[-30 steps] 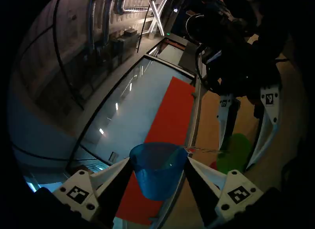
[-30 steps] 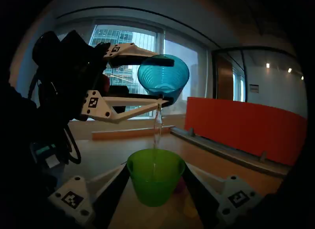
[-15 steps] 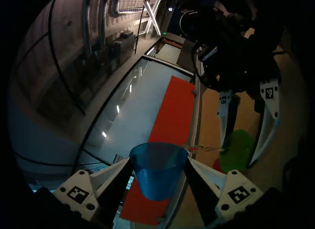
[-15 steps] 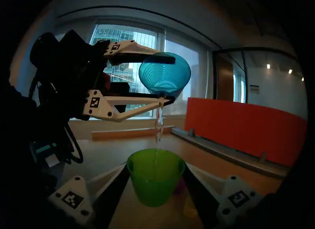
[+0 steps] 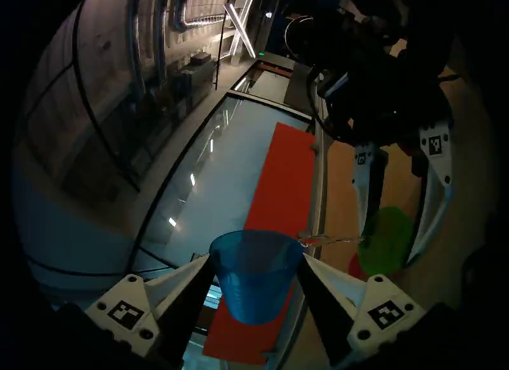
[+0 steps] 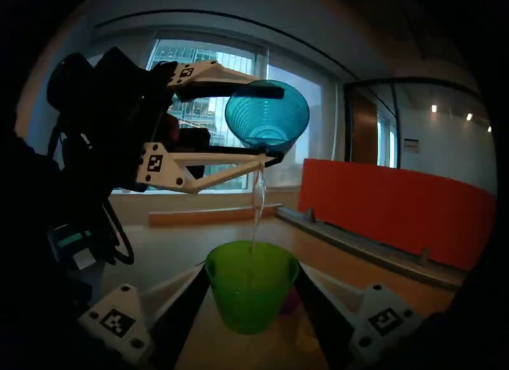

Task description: Pour water

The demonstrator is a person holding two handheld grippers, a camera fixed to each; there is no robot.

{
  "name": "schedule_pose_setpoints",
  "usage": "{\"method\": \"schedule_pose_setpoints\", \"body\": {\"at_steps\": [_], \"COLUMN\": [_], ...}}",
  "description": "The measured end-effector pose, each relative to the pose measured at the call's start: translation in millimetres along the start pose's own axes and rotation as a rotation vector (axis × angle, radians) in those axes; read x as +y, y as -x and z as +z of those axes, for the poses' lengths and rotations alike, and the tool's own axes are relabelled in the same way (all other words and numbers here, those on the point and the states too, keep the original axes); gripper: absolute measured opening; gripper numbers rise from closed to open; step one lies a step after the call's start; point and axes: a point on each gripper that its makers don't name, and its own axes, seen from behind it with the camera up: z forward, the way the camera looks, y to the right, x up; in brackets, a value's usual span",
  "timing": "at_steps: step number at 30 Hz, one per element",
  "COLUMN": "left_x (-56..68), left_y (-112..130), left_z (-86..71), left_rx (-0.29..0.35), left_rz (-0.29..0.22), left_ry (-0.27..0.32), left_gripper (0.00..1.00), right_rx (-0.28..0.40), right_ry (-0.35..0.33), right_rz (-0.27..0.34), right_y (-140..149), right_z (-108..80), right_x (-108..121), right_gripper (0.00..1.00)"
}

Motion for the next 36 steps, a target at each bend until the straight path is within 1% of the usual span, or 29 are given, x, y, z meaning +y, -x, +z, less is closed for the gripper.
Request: {"method": "schedule_pose_setpoints", "body": {"at_steps": [5,15,20,27,36], "left_x": [-3.7,-7.0,-10.4,-10.5,-16.0], "left_y": [0.6,-4.3,-6.0,-9.0,-10.6], "left_z": [1.0,2.2,1.8,0.9,-0.2], "left_rx": [-0.004,0.005,0.006,0.008,0.010], "left_rz": [0.025,0.062,0.082,0.110,0.150], "left_ry": [-0.008,-0.012,-0.017,-0.017,-0.024], "left_gripper": [0.86,0.86,0.86,0.86,0.86], "right_rx": [0.003,0.006,0.008,0.010,0.013], "right_ry": [0.001,0.000,0.000,0.001,0.001], "right_rz": [-0.002,-0.005,-0.006,-0.007,-0.006], "right_y": [-1.4,-2.0,-2.9,-5.1,-7.5], "right_z": [-0.1,0.6,0.2,0.6,1.3], "right_x": [-0.2,0.0,0.7,1.1,1.6], "right_gripper": [0.92,0.92,0.92,0.92,0.92]}}
